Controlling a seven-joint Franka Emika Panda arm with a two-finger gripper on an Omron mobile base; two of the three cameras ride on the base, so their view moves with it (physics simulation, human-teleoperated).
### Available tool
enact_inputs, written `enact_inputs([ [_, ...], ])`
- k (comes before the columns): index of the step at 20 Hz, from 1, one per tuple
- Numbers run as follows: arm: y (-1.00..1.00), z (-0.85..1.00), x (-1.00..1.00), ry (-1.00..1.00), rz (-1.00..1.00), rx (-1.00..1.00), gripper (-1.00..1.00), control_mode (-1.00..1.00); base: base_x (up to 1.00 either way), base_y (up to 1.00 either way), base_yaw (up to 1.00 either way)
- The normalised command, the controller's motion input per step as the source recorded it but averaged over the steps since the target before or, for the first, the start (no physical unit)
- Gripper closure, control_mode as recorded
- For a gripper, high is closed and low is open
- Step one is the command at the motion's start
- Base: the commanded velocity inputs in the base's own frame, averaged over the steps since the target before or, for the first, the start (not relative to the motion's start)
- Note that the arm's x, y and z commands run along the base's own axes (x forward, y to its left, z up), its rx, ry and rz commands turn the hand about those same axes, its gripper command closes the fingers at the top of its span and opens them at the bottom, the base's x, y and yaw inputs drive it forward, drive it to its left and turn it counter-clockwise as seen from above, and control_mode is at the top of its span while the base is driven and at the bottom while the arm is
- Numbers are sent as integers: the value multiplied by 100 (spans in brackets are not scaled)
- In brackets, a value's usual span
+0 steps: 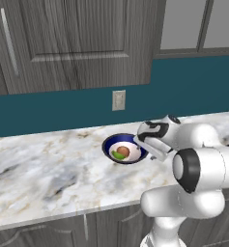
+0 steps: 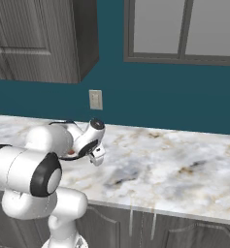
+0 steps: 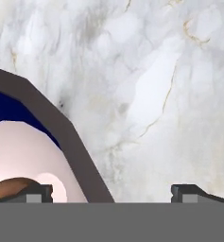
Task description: Place the bowl with the onion and lemon wedge on the top shelf of the fridge. Place the bowl with the chicken drumsticks on the second highest shelf of the fridge.
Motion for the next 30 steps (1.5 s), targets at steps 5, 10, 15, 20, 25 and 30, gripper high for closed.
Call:
enact_inputs([
  [5,0,-3,0,2,0,0,100,-100,0,0,0],
  [10,0,0,0,0,0,0,100,-100,0,0,0],
  [15,0,10,-17,-2,0,1,100,-100,0,0,0],
  [20,0,72,-42,-8,0,3,100,-100,0,0,0],
  [25,-2,98,-59,-7,0,0,100,-100,0,0,0],
  [30,-31,100,-80,-8,-4,2,100,-100,0,0,0],
])
